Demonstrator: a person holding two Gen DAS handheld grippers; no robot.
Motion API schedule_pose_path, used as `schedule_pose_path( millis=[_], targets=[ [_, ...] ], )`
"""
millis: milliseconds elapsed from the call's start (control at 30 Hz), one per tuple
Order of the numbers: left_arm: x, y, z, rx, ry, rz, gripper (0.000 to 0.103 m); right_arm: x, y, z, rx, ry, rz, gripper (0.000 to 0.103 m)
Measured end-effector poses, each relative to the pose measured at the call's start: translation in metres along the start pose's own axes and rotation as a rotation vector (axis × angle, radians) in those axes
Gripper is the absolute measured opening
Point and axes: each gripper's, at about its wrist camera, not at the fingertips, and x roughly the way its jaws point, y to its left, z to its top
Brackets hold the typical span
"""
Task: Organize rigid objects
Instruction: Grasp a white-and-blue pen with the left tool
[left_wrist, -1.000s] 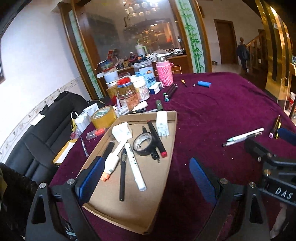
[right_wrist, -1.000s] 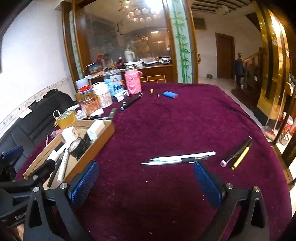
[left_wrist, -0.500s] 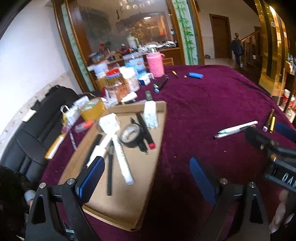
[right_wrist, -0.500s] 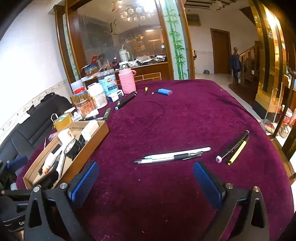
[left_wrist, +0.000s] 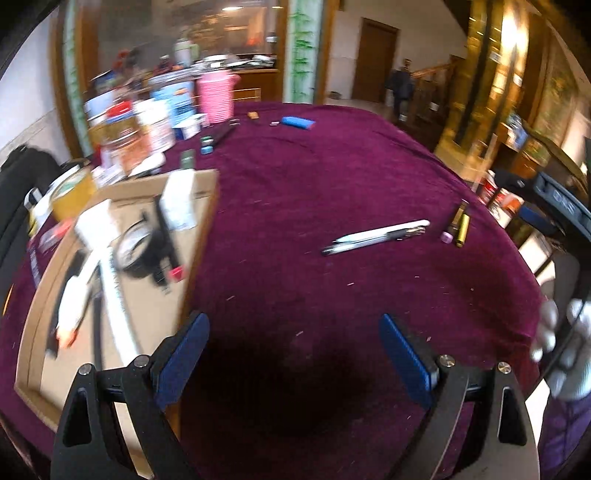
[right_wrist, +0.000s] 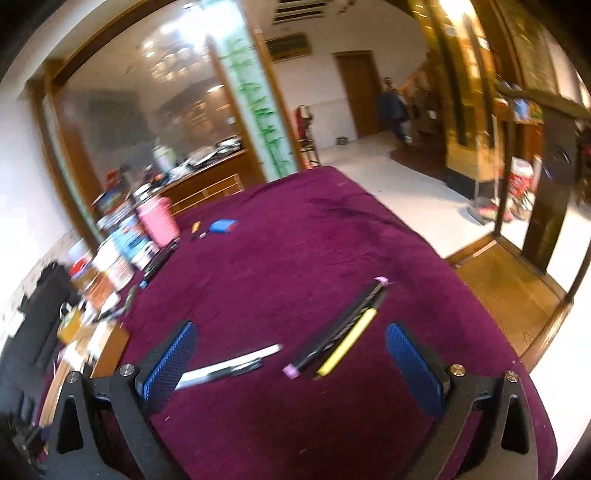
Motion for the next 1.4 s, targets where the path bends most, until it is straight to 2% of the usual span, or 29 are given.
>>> schedule_pose_path(
  millis=[100,267,333,433,533,567,600,700,733,800,900,933,1000,1067,1133,1167,1300,1400],
  targets=[
    [0.012,-0.016,0.017,0.052,-0.009,-0.076,0.093,0.017,-0.02,0.011,0.048,-0.008,-0.01,0.103],
    [0.049,-0.041,0.046,0.161,-0.004,-0.093,0.092,0.04,-0.044,0.011,0.071,-0.06,-0.071,0.102],
    [0.068,-0.047,0.055,0.178,0.012,-0.091,0.092,0.049,-0.055,0.011,0.114,-0.012,-0.081,0.102],
    [0.103,-0.054,0.065,0.19,0.074,-0.083,0.092,0.051,-0.066,0.012,0.152,-0.011,-0.072,0.102],
    [0.13,-0.059,0.058,0.152,0.188,-0.144,0.092,0.059,-0.069,0.009,0.173,0.043,-0.039,0.102],
    [0.127,-0.064,0.054,0.172,0.171,-0.134,0.092,0.061,-0.069,0.008,0.176,0.056,-0.034,0.102],
    [0.125,-0.069,0.05,0.187,0.187,-0.16,0.092,0.063,-0.071,0.008,0.178,0.066,-0.025,0.102],
    [0.108,-0.077,0.041,0.178,0.235,-0.361,0.089,0.066,-0.072,0.005,0.185,0.094,-0.002,0.102],
    [0.099,-0.077,0.041,0.172,0.228,-0.405,0.088,0.068,-0.073,0.005,0.187,0.103,0.003,0.102],
    [0.087,-0.074,0.047,0.179,0.169,-0.374,0.088,0.07,-0.074,0.004,0.192,0.118,0.011,0.102],
    [0.09,-0.066,0.065,0.196,0.086,-0.241,0.088,0.072,-0.074,0.002,0.194,0.132,0.013,0.102],
    [0.094,-0.064,0.07,0.206,0.076,-0.219,0.087,0.072,-0.074,0.002,0.194,0.137,0.014,0.102],
    [0.106,-0.063,0.079,0.275,0.052,-0.157,0.08,0.073,-0.074,0.001,0.196,0.141,0.011,0.102],
    [0.125,-0.063,0.087,0.345,0.077,-0.105,0.058,0.073,-0.075,0.001,0.198,0.145,0.008,0.102],
    [0.143,-0.065,0.09,0.369,0.126,-0.105,0.041,0.075,-0.074,0.001,0.197,0.15,0.004,0.102],
    [0.152,-0.067,0.089,0.376,0.151,-0.128,0.037,0.075,-0.074,0.001,0.196,0.153,0.003,0.102],
    [0.164,-0.072,0.087,0.397,0.164,-0.203,0.037,0.079,-0.072,0.001,0.191,0.167,0.0,0.102],
    [0.167,-0.081,0.089,0.4,0.15,-0.204,0.037,0.081,-0.071,0.001,0.183,0.174,-0.005,0.102]
  ],
)
